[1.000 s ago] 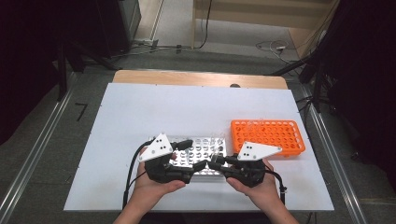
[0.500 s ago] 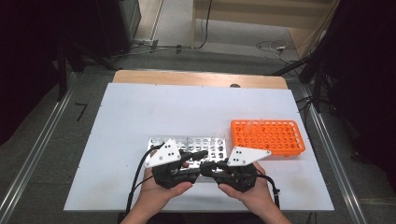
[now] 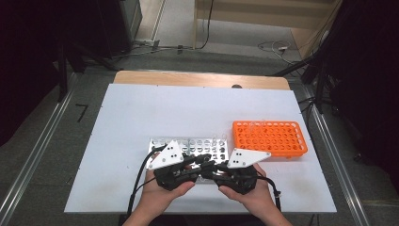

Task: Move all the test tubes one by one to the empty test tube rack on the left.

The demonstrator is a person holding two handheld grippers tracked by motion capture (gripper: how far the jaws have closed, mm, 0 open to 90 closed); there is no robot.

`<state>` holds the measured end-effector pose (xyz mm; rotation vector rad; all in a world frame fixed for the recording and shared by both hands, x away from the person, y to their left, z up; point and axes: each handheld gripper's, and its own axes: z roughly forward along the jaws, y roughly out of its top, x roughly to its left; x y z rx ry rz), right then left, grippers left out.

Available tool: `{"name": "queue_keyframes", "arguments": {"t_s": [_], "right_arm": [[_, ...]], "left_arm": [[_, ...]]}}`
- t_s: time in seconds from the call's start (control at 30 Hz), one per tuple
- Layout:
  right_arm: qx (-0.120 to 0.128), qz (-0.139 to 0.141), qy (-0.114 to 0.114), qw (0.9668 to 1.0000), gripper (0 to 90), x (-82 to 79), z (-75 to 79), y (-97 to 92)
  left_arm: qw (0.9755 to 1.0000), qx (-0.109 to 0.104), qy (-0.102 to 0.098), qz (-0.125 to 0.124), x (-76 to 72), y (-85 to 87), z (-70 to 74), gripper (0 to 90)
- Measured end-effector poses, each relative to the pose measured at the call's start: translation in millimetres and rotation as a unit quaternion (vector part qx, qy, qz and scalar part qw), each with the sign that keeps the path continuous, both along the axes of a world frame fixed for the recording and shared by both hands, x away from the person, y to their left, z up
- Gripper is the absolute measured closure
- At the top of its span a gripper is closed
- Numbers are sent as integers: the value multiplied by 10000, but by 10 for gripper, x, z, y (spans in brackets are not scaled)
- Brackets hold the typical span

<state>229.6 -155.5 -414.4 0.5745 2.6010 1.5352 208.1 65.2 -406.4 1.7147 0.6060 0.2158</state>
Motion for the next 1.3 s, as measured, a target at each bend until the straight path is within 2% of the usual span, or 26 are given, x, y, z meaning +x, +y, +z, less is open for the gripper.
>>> {"name": "queue_keyframes", "arguments": {"t_s": [0.2, 0.23, 0.37, 0.5, 0.63, 0.8, 0.97, 1.13, 1.3], "right_arm": [[39, -97, -38, 9999, 729, 5, -11, -8], [50, -135, -62, 9999, 700, 3, -16, -9], [68, -272, -97, 9996, 523, 18, -16, -38], [11, -241, -102, 9997, 361, 39, -25, -68], [-40, -477, -132, 9988, 162, 44, -30, -134], [50, -697, -188, 9974, 18, 60, -17, -302], [195, -797, -222, 9964, 0, 77, -16, -517], [197, -958, -297, 9948, 0, 68, -41, -714], [175, -1198, -245, 9923, 0, 62, -77, -921]], "left_arm": [[9999, -11, -6, 117, 13, 7, -5, 758], [9999, -34, 9, 116, 16, 10, -7, 758], [9998, -29, -11, 190, 24, 32, -4, 758], [9995, -49, -11, 305, 40, 52, -4, 758], [9993, -101, 15, 368, 66, 82, 2, 758], [9989, -138, -28, 441, 97, 113, 38, 759], [9986, -151, -67, 507, 142, 142, 77, 759], [9982, -147, -88, 575, 208, 146, 111, 759], [9978, -127, -149, 632, 299, 144, 160, 759]]}}
